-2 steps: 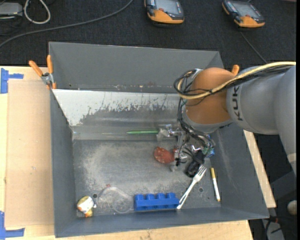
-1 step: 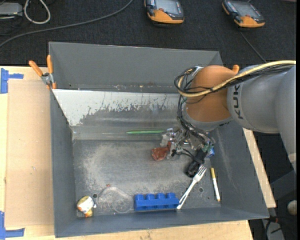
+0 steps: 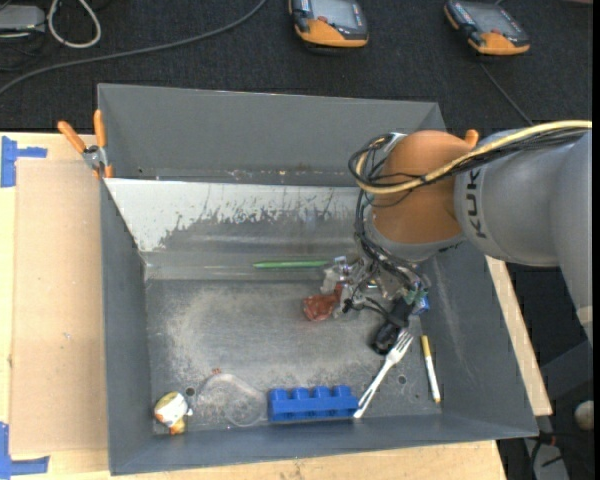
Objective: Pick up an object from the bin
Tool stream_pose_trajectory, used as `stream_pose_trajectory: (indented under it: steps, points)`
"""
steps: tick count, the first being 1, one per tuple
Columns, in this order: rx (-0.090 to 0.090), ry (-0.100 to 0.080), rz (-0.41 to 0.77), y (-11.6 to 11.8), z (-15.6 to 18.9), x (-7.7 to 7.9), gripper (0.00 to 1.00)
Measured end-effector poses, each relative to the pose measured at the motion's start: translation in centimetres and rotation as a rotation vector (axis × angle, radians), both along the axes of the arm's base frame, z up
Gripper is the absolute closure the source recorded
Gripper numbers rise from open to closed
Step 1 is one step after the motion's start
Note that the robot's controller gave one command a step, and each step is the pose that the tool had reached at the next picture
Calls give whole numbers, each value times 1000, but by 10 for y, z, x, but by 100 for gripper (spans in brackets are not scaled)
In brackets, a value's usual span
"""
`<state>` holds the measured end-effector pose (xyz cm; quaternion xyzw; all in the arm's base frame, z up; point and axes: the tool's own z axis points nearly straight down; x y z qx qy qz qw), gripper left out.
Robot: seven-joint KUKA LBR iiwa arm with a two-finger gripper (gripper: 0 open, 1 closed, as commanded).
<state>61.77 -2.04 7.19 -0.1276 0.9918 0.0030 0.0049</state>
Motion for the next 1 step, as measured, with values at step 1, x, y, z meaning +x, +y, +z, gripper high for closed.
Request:
stream_pose_trajectory:
  steps: [1]
  points:
    - [1,6,1,1,38,-2,100]
